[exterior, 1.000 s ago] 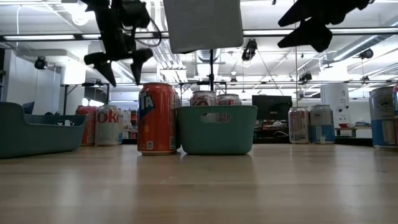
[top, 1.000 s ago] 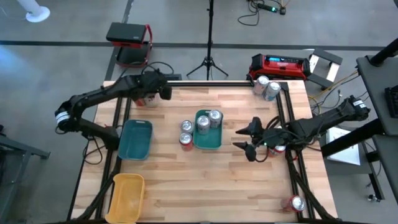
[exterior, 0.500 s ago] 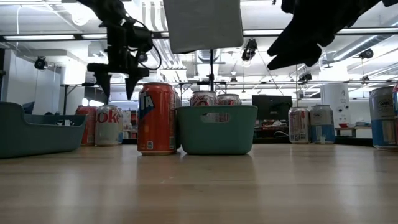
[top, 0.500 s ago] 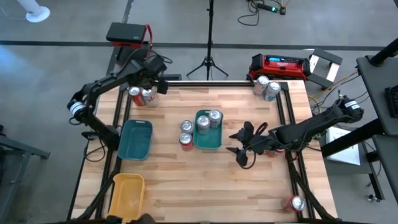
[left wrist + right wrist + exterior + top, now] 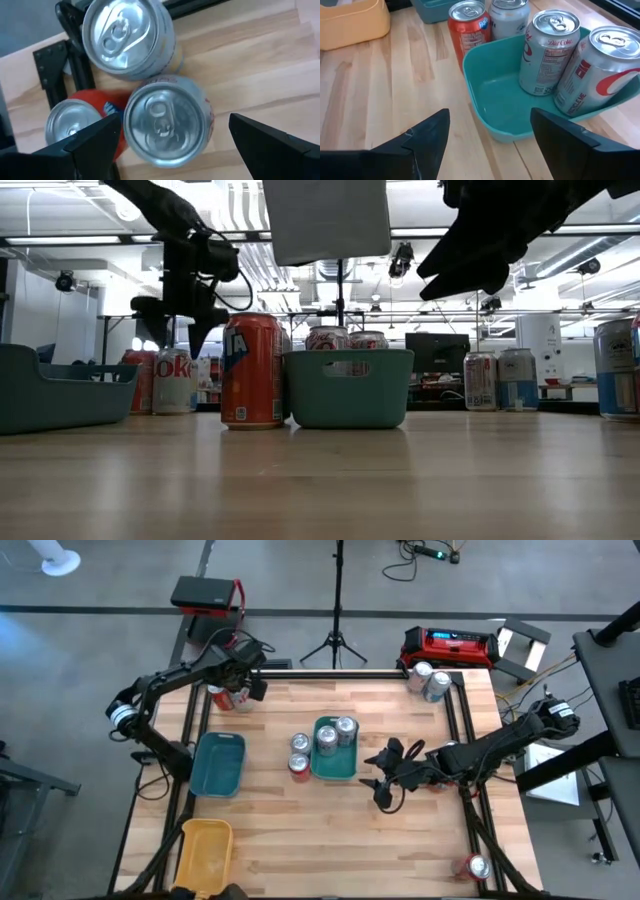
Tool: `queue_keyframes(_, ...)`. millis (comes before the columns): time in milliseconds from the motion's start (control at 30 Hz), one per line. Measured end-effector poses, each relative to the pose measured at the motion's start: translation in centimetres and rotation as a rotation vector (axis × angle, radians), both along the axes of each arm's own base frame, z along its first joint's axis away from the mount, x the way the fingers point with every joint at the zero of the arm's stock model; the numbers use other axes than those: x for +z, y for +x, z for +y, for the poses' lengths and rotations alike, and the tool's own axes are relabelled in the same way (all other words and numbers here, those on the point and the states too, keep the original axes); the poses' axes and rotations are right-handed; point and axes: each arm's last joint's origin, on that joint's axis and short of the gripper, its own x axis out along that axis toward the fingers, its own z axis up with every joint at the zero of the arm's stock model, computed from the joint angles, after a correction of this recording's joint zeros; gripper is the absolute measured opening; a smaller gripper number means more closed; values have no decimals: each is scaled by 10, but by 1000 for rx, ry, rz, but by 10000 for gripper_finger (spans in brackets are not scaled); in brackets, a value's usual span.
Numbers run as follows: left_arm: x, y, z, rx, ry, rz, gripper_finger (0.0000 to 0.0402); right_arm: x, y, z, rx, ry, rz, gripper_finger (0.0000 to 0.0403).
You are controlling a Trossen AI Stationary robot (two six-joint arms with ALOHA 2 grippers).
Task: Sort soda cans
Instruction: Put the left red-silver soda can into the light green bin
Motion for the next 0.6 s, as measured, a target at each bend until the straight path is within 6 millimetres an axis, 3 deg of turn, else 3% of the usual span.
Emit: queue_keyframes(600, -26, -6, -1, -56, -66, -33, 355, 0, 0, -1, -32, 40, -10, 278)
